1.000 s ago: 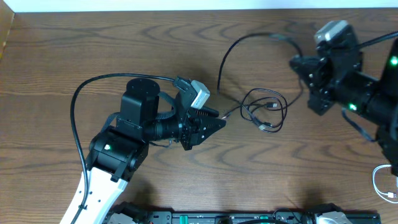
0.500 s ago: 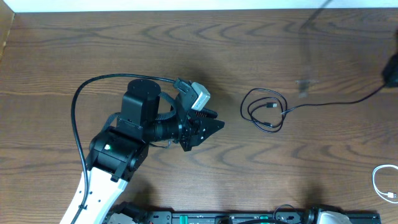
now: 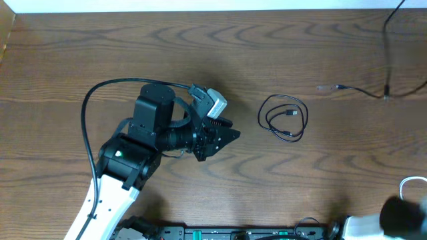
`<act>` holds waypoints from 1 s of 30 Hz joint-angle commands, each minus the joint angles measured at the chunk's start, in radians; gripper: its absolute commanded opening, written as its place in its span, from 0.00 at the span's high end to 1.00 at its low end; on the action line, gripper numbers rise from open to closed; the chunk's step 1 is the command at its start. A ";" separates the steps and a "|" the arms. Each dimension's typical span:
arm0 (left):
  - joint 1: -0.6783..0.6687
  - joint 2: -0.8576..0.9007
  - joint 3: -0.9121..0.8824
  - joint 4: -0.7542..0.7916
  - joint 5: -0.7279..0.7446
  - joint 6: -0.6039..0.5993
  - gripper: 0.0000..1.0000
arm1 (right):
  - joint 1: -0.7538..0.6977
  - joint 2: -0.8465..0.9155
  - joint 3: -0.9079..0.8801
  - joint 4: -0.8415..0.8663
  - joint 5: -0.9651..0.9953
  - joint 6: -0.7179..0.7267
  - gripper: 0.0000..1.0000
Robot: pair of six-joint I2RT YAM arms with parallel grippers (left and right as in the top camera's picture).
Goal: Untangle cables
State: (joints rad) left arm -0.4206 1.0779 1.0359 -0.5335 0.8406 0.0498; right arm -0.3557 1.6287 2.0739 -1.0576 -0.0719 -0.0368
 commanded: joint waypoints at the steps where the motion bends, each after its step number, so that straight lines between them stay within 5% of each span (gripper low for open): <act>1: 0.003 0.029 0.001 -0.005 -0.043 0.010 0.66 | -0.068 0.125 0.009 0.000 0.125 0.096 0.99; 8: 0.003 0.092 0.001 -0.003 -0.045 0.011 0.66 | -0.285 0.260 0.013 -0.008 0.378 0.157 0.99; 18: 0.003 0.163 0.001 0.039 -0.045 0.054 0.66 | -0.525 0.261 0.121 0.006 0.227 0.201 0.99; 30: -0.016 0.209 0.001 0.056 -0.038 0.051 0.66 | -0.538 0.320 0.142 -0.017 0.166 0.200 0.99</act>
State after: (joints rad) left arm -0.4252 1.2854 1.0359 -0.4808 0.8017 0.0834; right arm -0.8989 1.9167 2.2044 -1.0664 0.1165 0.1497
